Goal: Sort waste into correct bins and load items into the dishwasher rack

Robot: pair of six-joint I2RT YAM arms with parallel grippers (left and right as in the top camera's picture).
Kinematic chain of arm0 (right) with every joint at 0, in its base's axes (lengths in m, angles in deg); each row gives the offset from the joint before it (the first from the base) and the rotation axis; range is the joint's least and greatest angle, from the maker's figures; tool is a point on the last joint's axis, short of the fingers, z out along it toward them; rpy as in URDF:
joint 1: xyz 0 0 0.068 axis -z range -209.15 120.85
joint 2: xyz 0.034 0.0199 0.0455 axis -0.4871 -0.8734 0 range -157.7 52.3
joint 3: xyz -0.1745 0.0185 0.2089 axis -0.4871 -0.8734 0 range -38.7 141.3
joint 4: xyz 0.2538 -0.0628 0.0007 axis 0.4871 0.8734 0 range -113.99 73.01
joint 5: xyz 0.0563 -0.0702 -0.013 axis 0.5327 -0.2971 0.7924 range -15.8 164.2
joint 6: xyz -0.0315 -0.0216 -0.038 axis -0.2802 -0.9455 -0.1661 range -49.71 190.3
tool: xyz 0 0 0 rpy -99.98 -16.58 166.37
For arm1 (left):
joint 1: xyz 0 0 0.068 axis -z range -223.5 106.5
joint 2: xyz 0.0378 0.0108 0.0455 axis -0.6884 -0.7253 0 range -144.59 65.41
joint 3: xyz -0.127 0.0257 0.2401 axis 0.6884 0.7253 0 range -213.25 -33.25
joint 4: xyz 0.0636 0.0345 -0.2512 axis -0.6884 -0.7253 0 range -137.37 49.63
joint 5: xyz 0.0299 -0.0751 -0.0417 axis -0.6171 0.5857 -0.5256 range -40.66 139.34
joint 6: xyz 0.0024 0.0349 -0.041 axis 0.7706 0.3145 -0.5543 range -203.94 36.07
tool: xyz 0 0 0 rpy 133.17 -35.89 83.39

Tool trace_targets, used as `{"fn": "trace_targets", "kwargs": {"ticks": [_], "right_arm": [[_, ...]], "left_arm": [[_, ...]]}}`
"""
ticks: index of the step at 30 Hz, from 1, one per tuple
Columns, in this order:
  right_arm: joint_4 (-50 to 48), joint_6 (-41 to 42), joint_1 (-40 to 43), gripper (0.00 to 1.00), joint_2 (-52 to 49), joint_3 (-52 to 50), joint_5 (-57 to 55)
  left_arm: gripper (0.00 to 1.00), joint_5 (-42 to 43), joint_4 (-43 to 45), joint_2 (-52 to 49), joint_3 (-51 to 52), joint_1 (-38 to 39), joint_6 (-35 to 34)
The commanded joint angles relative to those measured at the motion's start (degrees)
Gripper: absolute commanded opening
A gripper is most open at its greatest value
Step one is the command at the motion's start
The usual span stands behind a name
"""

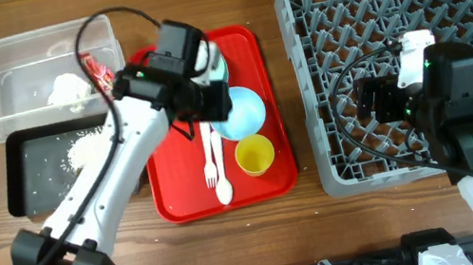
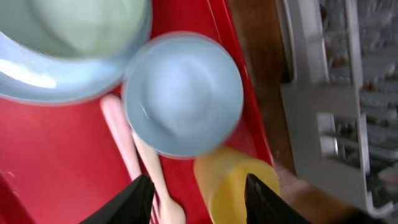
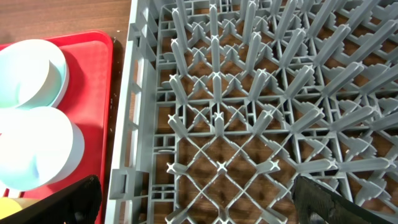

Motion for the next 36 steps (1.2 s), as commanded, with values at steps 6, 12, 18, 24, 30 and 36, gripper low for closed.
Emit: {"fn": "trace_targets", "kwargs": {"ticks": [6, 12, 18, 24, 30, 36], "right_arm": [[0.0, -0.5, 0.2, 1.00, 0.0, 1.1, 0.3], [-0.5, -0.6, 0.2, 1.00, 0.1, 1.1, 0.3], [-8.8, -0.8, 0.2, 1.00, -1.2, 1.1, 17.5], [-13.0, -7.9, 0.1, 1.00, -11.8, 1.1, 60.0], [-28.7, -0.6, 0.1, 1.00, -19.9, 1.1, 73.0], [-38.0, 8.5, 0.1, 0.81, -20.0, 1.1, 78.0]], "left_arm": [[0.30, 1.8, 3.2, -6.7, 11.5, 5.4, -4.8], [0.04, 3.2, 3.4, -5.4, 10.2, 4.3, -4.9], [0.04, 27.8, 10.8, 1.7, 2.6, -9.2, -5.0], [0.04, 64.5, 27.8, -5.3, 2.6, -13.8, -12.0], [0.04, 65.2, 28.3, -6.4, 2.6, -7.9, -12.1], [0.04, 63.4, 28.3, -6.4, 2.6, -5.0, -12.1]]}}
